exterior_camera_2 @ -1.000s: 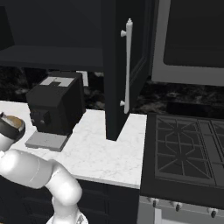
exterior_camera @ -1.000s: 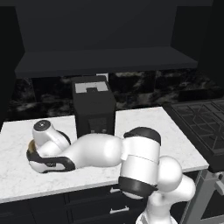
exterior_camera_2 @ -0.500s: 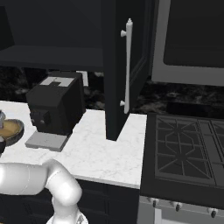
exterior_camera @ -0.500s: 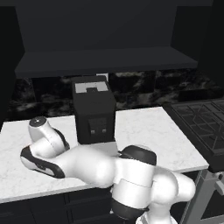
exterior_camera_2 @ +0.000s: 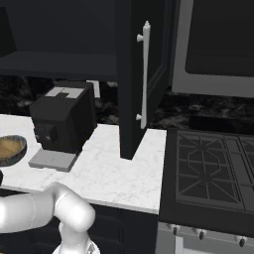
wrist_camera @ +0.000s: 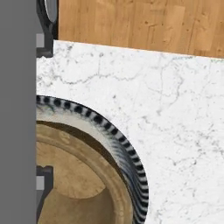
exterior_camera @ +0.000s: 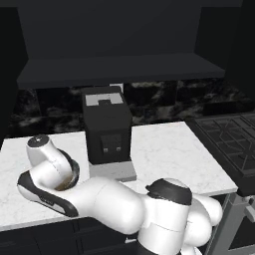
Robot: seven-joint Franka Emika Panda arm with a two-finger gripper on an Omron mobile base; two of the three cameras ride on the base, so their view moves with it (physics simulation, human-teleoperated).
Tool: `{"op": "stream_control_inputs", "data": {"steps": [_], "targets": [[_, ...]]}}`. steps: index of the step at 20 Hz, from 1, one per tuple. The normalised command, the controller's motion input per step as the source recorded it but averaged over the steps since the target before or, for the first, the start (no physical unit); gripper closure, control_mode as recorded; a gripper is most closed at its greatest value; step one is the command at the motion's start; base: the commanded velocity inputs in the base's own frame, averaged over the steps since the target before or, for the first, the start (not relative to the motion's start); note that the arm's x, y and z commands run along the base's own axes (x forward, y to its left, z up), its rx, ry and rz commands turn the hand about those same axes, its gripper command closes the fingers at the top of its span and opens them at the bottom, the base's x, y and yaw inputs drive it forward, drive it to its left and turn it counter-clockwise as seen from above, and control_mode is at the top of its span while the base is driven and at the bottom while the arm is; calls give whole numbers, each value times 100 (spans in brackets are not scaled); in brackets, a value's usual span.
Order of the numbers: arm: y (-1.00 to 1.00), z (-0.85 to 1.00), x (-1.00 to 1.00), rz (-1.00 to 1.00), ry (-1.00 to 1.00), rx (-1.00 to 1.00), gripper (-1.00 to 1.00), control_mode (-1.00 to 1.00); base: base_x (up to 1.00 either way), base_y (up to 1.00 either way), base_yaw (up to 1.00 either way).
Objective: Pick up the bowls on the counter and stack them on top of one another in the open cabinet. Place the smaller bowl on top of the larger bowl.
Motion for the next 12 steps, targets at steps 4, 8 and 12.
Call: {"op": "stream_control_inputs", "data": {"steps": [4,8,12], "targets": [[-1,-57,8,0,2,0,-100,-100,0,0,0],[0,-51,13,0,0,0,-100,-100,0,0,0],[0,-46,0,0,0,0,-100,-100,0,0,0]]}}
